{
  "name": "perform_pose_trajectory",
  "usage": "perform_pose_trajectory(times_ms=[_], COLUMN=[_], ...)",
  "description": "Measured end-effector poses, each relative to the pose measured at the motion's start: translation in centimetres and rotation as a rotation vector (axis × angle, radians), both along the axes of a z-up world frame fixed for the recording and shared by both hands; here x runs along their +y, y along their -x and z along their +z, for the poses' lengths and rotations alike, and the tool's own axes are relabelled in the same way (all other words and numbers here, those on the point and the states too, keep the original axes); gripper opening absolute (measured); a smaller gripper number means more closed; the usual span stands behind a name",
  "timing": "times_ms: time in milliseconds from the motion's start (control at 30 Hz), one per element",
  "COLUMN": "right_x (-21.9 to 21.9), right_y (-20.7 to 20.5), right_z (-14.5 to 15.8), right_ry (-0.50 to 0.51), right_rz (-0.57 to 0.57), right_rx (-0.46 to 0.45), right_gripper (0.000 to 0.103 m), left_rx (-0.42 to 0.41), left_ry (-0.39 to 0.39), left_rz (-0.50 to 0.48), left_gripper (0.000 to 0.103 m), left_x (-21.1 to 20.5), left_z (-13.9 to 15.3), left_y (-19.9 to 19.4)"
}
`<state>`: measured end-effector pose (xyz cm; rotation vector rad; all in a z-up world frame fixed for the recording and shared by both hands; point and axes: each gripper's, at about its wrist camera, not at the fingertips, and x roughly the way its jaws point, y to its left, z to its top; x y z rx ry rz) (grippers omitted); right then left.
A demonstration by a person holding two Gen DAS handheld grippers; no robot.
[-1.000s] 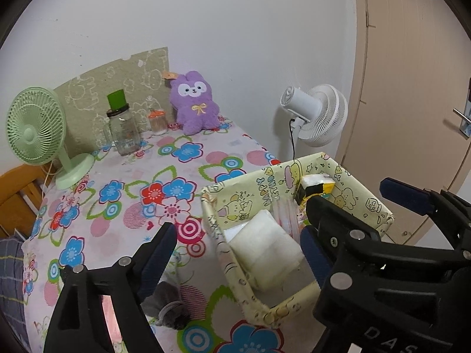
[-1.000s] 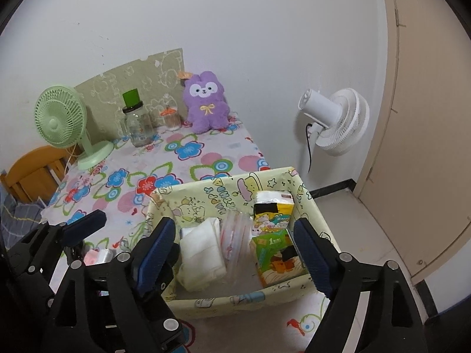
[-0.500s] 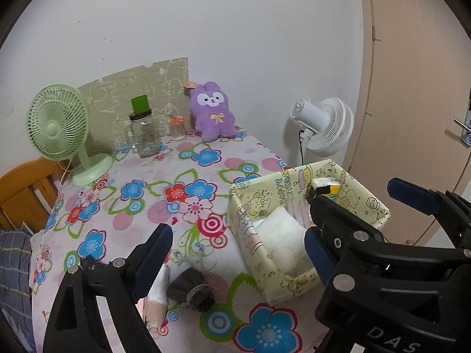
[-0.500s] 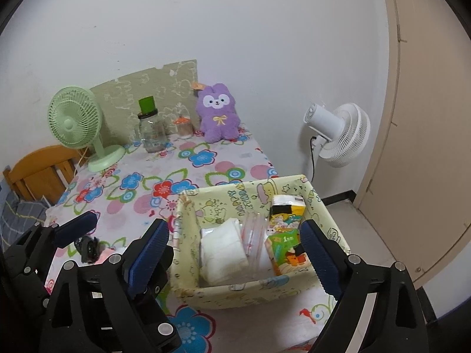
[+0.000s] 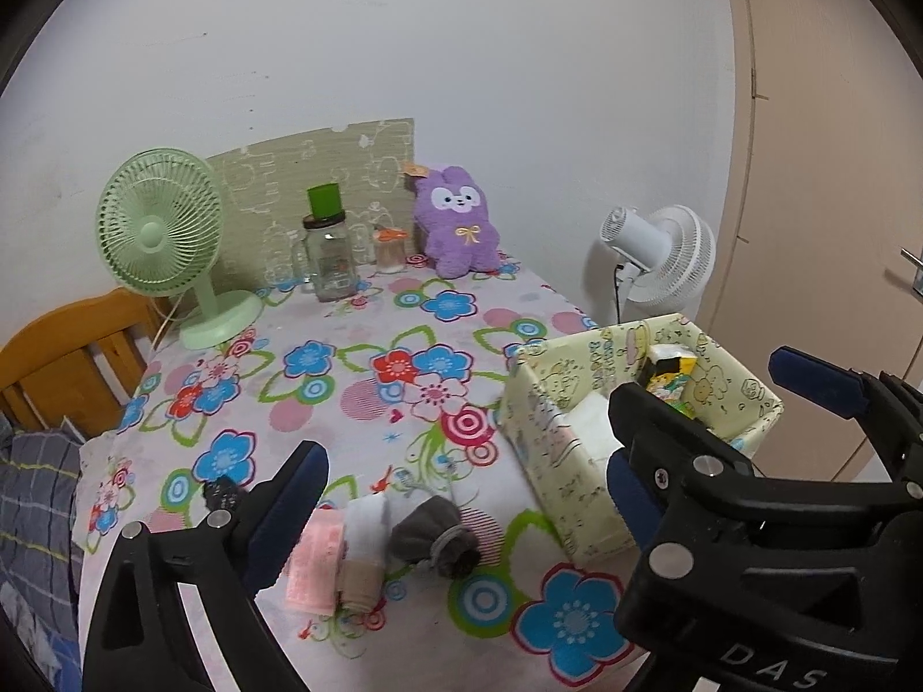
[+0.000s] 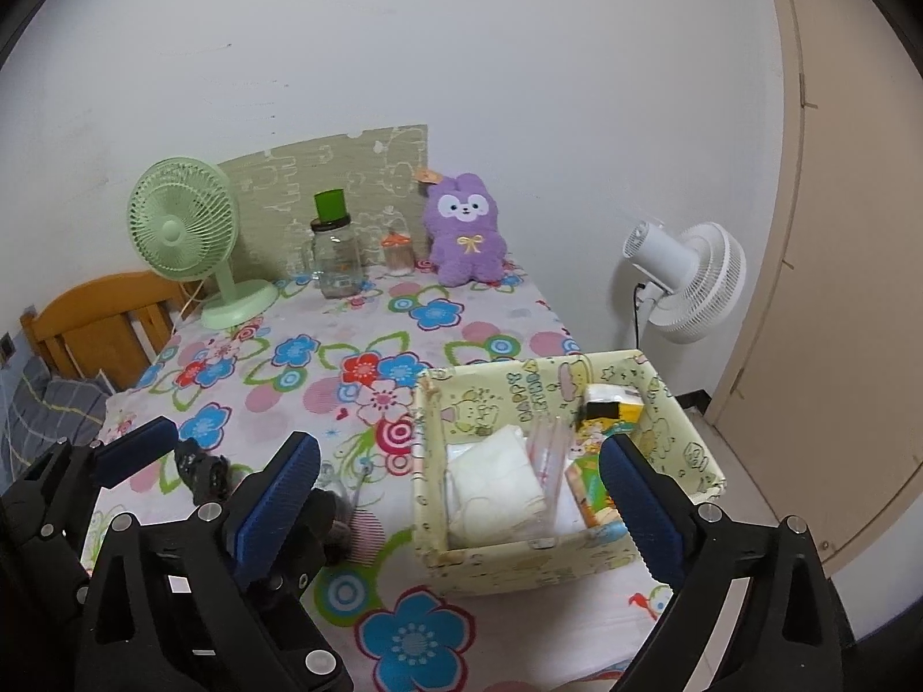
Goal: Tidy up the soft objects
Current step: 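Move both tools back over the remaining soft items on the table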
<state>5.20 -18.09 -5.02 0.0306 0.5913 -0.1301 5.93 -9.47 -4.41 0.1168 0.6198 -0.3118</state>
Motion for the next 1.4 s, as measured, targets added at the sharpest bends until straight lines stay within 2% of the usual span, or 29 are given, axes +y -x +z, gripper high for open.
perform_pose_trajectory(times_ms=[300,567,1200,1400], right_x=[2.6,4.2,7.9,8.7], right_y=[0.0,-0.5,-3.3,-4.2], right_z=[-0.8,-2.3,-6.4,-7.8], right_ry=[0.019,-0.028,0.007,-0.001], right_rz=[0.036,0.056,0.142,0.172], right_rx=[-0.018,0.003,0.089,0.129], right_gripper=[0.1,0.1,0.1,0.096], left_rx=[-0.001,0.004,0.112,0.139], left_ry=[-0.017,-0.02,-0.034,-0.045], left_rz=[0.038,0.068,0.132,0.142], left_gripper=[0.099,0.099,0.099,0.099], left_x=[2.4,4.4,7.6,8.2], left_z=[-0.8,-1.9,-6.3,-7.6], left_y=[0.2,0.1,-2.1,-2.8])
